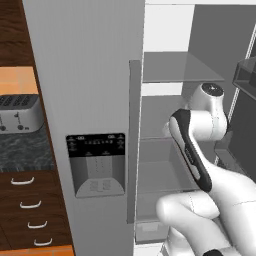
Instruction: Place one mushroom and one chicken drumstick in each tupperware on the nearby counter, to pack two identical lunches.
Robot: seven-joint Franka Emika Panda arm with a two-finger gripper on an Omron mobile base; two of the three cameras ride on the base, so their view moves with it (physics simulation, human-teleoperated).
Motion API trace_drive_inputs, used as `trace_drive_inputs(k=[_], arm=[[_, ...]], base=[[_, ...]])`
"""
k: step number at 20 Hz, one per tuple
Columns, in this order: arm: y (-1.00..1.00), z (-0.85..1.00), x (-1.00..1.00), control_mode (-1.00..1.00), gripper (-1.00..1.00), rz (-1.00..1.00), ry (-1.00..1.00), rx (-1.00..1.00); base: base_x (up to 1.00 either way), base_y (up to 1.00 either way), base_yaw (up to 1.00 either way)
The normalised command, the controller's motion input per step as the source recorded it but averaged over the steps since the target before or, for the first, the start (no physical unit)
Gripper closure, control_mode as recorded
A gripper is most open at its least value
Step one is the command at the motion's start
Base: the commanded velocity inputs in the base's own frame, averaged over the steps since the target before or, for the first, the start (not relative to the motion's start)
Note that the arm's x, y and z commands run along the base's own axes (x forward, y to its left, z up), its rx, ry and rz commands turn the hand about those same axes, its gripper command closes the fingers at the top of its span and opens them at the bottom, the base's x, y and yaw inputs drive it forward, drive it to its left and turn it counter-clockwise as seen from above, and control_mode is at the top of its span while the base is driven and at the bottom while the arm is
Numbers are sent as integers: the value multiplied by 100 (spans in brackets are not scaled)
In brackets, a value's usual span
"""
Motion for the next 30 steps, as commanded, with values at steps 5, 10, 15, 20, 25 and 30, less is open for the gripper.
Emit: trace_drive_inputs(k=[5, 10, 15, 20, 25, 30], arm=[[0, 26, -49, -100, 100, -4, -18, 0], [6, 47, -39, -100, 100, -1, -4, 2], [5, 52, -43, -100, 100, -1, -9, 0], [6, 49, -50, -100, 100, -3, -14, 0], [0, 30, -99, -100, 100, -8, 0, 0], [-1, 33, -71, 100, 100, -5, -2, 0]], base=[[0, 0, 0], [0, 0, 0], [0, 0, 0], [0, 0, 0], [0, 0, 0], [-2, 8, 0]])
